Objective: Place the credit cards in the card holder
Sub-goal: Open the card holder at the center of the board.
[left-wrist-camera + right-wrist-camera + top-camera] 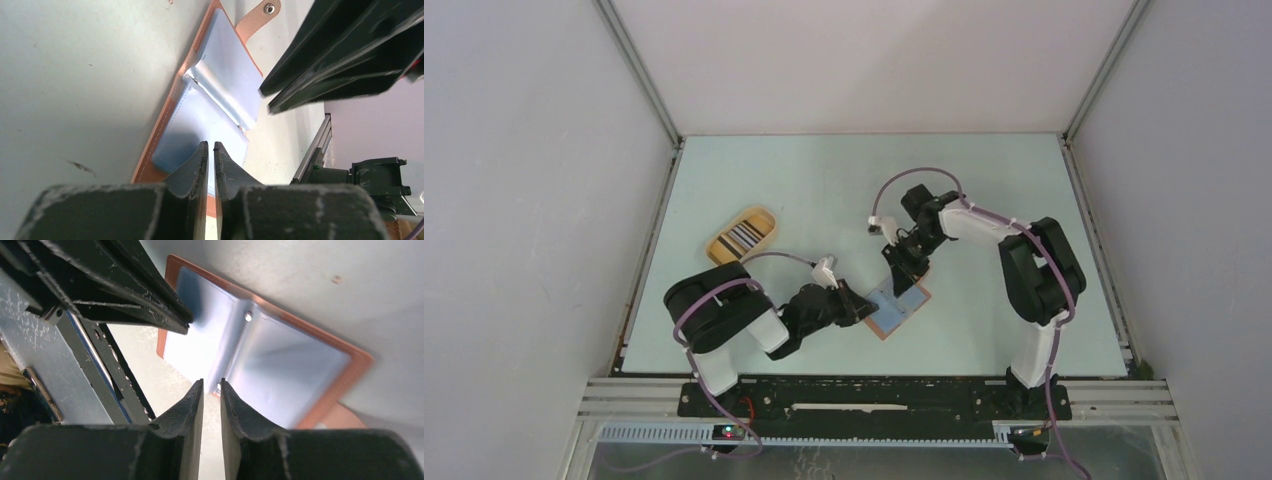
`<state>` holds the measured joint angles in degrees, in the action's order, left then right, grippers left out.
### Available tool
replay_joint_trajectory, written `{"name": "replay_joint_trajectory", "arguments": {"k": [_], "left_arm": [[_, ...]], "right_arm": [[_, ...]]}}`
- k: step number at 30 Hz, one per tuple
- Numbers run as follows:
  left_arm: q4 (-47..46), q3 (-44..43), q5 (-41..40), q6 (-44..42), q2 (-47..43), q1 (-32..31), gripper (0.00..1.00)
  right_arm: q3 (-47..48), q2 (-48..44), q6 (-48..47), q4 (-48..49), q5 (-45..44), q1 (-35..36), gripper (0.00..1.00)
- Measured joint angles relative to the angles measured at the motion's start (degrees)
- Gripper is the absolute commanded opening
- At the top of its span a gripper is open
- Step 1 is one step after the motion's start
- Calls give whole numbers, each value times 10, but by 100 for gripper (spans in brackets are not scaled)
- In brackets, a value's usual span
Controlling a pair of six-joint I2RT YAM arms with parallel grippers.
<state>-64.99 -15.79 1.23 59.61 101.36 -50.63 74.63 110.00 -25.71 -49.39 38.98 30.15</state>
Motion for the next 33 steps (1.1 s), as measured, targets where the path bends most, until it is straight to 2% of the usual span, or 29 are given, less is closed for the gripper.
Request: {"name": "replay_joint_trajectory", "arguments": {"k": [6,11,33], "left_arm": [[9,-2,0,0,0,0,12],[9,-2,0,0,0,0,12],[8,-2,0,-1,0,0,13]], "right_arm": [[0,-41,-3,7,-12,-53,41],[-1,-40,-3,9,-25,-88,46],[-1,24,-1,5,-36,-78,48]]}}
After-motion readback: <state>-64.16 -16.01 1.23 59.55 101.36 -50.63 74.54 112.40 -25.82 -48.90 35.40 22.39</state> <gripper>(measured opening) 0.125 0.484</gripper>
